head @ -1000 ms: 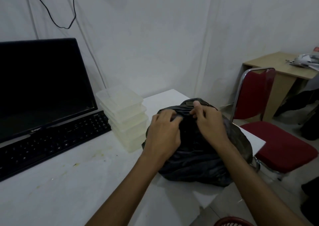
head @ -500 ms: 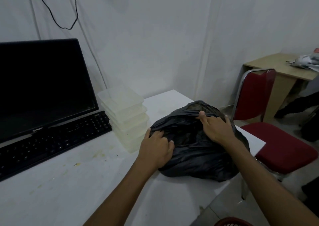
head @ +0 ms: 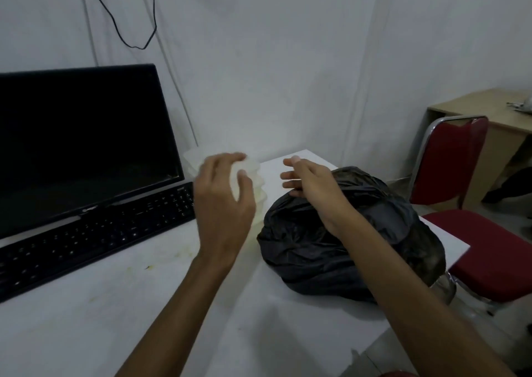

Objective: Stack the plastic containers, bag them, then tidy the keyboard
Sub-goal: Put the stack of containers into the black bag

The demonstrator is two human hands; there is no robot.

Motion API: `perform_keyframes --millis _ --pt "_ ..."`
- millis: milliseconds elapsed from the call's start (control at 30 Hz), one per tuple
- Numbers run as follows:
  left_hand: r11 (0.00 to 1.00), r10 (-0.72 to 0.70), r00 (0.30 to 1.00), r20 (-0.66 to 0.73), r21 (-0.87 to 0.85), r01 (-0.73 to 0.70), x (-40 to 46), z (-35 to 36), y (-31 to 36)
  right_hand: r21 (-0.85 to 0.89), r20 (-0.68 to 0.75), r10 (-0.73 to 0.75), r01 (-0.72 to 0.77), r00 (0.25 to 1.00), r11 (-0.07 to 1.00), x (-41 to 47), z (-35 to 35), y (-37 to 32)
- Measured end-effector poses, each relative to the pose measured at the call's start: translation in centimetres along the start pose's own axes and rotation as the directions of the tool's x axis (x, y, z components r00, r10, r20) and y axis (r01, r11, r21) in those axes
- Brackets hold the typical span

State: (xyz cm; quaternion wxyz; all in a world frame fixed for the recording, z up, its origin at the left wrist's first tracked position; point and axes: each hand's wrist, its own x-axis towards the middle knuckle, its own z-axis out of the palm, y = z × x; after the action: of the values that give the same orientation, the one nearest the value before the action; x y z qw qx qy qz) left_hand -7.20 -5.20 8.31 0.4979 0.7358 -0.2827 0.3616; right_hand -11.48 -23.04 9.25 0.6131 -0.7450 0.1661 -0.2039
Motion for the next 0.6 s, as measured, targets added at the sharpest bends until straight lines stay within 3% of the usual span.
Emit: perform_keyframes --millis 67,100,167,233,267,600 --pt "0.969 -0.246 0.968 -0.053 0.011 0.247 0.9 -0.9 -0.8 -0.029 0.066 0.036 -0.035 0.997 0.999 -0.3 1.6 -1.1" --pt "0.912 -0.411 0.911 -0.027 -0.005 0.411 1.2 -1.1 -1.4 -0.05 0.085 0.048 -0.044 0.995 0.998 -0.4 2.2 -1.6" --pt "0.735 -0.669 0.735 0.11 -0.05 0.676 1.9 -1.5 -2.4 -0.093 0.115 0.075 -0.064 0.991 0.994 -0.4 3.5 -2.3" --pt "0.612 -0.751 0.61 0.251 -0.081 0.787 2.2 -1.7 -3.0 -0.126 0.146 0.127 -0.109 0.981 0.986 -0.3 4.5 -2.6" --pt "0.601 -0.75 0.595 0.291 -0.077 0.796 2.1 -1.7 -3.1 -0.135 0.154 0.147 -0.126 0.977 0.983 -0.1 4.9 -2.7" --pt "0.667 -0.622 0.728 0.287 -0.292 0.685 1.6 -2.1 -0.7 0.047 0.102 0.176 -0.182 0.979 0.982 0.2 3.8 -1.6"
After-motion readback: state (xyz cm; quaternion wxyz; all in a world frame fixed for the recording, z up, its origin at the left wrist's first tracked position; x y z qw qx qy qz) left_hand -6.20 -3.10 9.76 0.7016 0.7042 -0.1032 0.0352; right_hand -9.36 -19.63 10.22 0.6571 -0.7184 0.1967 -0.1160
